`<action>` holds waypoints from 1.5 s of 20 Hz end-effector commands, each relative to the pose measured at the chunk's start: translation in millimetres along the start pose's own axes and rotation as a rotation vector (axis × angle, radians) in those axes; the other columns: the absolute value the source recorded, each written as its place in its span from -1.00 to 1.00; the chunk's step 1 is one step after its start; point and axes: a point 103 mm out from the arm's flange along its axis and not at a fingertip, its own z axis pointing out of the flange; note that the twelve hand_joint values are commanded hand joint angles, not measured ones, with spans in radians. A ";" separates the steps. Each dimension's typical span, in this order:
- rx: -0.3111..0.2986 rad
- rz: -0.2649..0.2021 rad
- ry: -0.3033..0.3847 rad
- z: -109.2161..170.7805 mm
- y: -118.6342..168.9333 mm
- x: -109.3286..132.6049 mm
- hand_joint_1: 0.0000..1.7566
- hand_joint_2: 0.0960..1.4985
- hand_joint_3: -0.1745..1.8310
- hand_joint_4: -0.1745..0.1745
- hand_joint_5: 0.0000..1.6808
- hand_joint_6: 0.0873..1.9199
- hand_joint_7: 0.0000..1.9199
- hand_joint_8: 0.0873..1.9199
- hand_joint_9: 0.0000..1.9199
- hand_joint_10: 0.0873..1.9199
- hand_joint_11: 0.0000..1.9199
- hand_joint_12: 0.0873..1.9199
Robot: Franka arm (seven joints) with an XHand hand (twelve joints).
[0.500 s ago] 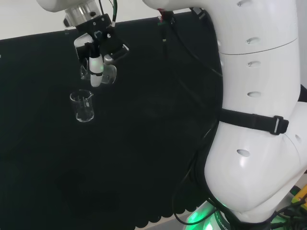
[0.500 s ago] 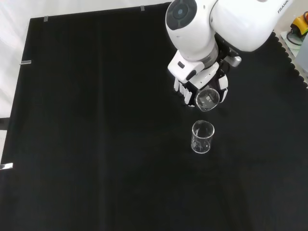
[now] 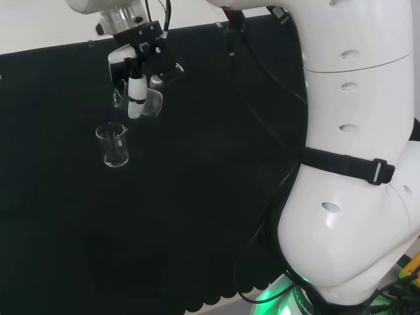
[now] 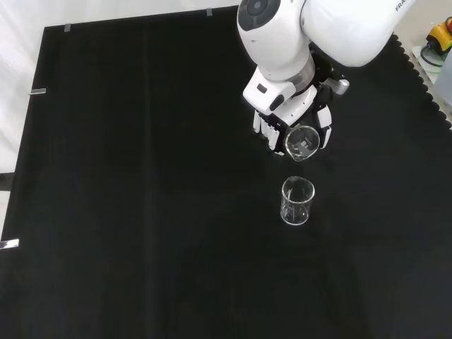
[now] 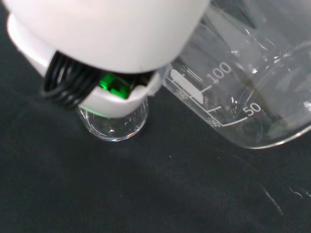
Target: Place the beaker back on the table.
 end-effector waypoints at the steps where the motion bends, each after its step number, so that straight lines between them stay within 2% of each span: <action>1: -0.038 -0.038 0.043 6.7 0.4 -6.0 0.65 -0.52 0.19 -1.00 0.43 -0.14 0.47 -0.45 0.39 -0.11 -0.05 -0.16; 20: -0.207 -0.110 0.191 23.6 -2.0 -31.5 0.65 -0.51 0.18 -1.00 0.43 -0.13 0.47 -0.46 0.38 -0.11 -0.05 -0.16; 24: -0.225 -0.133 0.236 28.9 1.5 -35.5 0.65 -0.51 0.18 -1.00 0.43 -0.13 0.47 -0.47 0.38 -0.11 -0.05 -0.16; 30: -0.255 -0.157 0.345 41.8 5.0 -44.9 0.65 -0.51 0.17 -1.00 0.43 -0.13 0.48 -0.47 0.38 -0.11 -0.04 -0.15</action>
